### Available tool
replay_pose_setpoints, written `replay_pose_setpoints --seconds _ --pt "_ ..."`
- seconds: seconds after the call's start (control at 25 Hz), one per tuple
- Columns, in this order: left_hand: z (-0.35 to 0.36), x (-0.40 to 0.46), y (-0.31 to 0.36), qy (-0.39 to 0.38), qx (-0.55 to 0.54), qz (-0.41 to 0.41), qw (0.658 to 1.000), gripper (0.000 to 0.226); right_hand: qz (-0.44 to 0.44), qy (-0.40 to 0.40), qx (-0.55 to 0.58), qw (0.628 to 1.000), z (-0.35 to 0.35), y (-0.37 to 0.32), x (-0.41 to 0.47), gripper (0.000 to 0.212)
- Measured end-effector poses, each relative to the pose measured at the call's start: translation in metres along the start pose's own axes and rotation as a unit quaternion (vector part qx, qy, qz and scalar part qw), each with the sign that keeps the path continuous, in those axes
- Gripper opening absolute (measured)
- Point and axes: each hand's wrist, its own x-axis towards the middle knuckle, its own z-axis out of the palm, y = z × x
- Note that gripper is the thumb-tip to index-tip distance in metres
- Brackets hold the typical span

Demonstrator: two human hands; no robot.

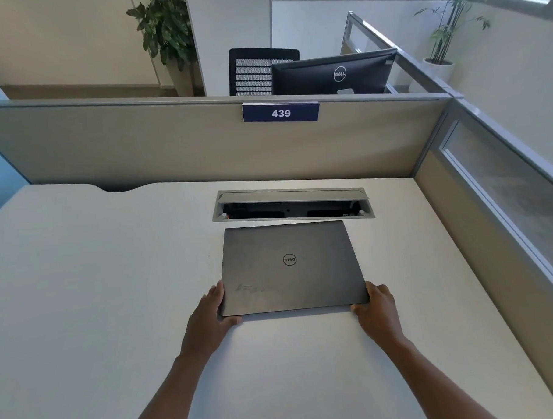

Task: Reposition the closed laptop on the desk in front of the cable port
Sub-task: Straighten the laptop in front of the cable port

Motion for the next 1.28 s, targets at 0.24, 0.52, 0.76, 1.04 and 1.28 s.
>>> replay_pose_setpoints --seconds 0.24,0.52,0.76,1.04,1.28 --pt "-0.005 0.004 -0.003 -0.018 -0.014 -0.005 1.0 0.095 0.008 0.02 0.035 0.999 0.006 0.003 -0.006 0.024" --pt "-0.011 0.01 -0.004 -0.04 0.009 -0.003 0.999 0.096 0.007 0.024 0.043 0.999 0.011 0.003 -0.017 0.032" --pt "-0.012 0.011 -0.007 -0.044 0.002 -0.009 0.999 0.097 0.006 0.028 0.052 0.998 0.01 0.002 -0.021 0.024" --pt "-0.007 0.005 -0.002 -0.024 -0.001 -0.01 1.0 0.093 0.009 0.024 0.04 0.999 0.01 0.0 -0.023 0.021" --pt "-0.007 0.002 0.003 -0.027 -0.017 -0.02 0.999 0.093 0.012 0.023 0.025 0.999 0.011 0.001 -0.021 0.023"
